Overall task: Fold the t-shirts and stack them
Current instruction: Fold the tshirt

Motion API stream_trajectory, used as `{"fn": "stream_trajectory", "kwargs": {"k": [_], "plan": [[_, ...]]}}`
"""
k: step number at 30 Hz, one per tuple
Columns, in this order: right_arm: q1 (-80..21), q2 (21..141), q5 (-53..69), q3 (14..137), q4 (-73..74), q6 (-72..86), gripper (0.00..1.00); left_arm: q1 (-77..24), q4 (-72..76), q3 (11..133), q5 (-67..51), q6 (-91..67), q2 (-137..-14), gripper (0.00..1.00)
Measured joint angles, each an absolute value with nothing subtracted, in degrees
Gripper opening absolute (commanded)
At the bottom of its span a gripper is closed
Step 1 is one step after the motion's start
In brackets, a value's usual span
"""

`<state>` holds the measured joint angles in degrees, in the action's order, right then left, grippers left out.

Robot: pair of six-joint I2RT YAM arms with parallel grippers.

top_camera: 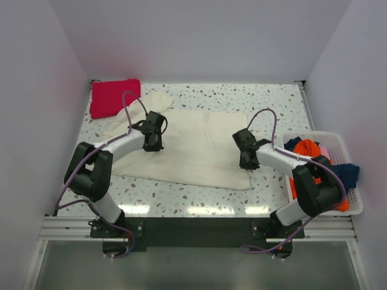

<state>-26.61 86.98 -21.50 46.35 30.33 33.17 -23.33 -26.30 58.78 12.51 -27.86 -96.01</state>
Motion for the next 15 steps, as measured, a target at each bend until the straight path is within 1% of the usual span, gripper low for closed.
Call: {"fn": "stream_trajectory", "kwargs": {"k": [2,3,6,7,15], "plan": [[-26.61,86.98,-21.39,46.28,30.33,33.36,0.14,-23.33,-26.3,58.81,12.51,-27.86,-96.01,0.0],[-26.61,86.98,-21.32,46.22,30.3,33.43,0.1,-23.35,-26.33,58.83,12.51,-27.86,-96.01,0.0],[-26.61,86.94,-21.26,46.02,30.24,33.54,0.04,-23.33,-26.41,58.89,12.51,-27.86,-96.01,0.0],[-26.61,86.91,-21.23,46.0,30.24,33.54,0.0,-23.33,-26.44,58.94,12.51,-27.83,-96.01,0.0],[-26.61,86.21,-21.26,45.93,30.57,33.63,0.0,-23.33,-27.11,59.27,12.91,-27.83,-95.44,0.0]]}}
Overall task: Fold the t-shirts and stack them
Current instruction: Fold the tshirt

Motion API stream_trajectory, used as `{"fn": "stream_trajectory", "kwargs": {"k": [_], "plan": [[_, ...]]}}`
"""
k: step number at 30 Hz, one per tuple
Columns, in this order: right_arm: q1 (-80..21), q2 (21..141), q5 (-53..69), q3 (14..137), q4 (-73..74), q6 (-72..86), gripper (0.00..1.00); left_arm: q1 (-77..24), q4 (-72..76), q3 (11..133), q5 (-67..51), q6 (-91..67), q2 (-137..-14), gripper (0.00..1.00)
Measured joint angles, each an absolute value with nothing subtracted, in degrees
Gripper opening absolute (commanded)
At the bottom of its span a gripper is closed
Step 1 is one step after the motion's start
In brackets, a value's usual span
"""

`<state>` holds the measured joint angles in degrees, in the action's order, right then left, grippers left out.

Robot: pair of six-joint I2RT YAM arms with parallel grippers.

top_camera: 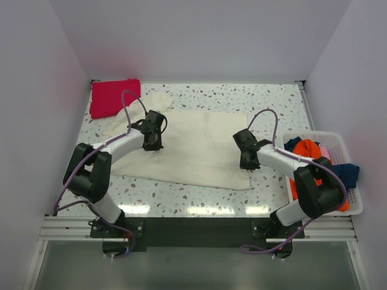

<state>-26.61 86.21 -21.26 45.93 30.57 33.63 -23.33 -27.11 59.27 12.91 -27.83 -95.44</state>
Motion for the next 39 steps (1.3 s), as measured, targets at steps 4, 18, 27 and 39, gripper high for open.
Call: {"fn": "stream_trajectory", "kwargs": {"k": [4,18,27,39], "plan": [[-26.59,84.88,-21.34,45.93,31.2,33.63,0.0,-23.33,-28.08,60.05,13.52,-27.81,-94.37,0.0],[-26.59,81.91,-22.63,46.06,33.65,33.58,0.0,-23.18,-29.45,61.04,15.49,-27.64,-91.64,0.0],[-26.57,81.23,-22.96,46.74,34.02,33.56,0.0,-22.52,-29.34,61.12,14.48,-25.34,-91.5,0.49],[-26.57,81.25,-22.76,46.76,33.8,33.47,0.0,-22.68,-29.23,61.39,11.81,-24.32,-97.38,0.47]]}}
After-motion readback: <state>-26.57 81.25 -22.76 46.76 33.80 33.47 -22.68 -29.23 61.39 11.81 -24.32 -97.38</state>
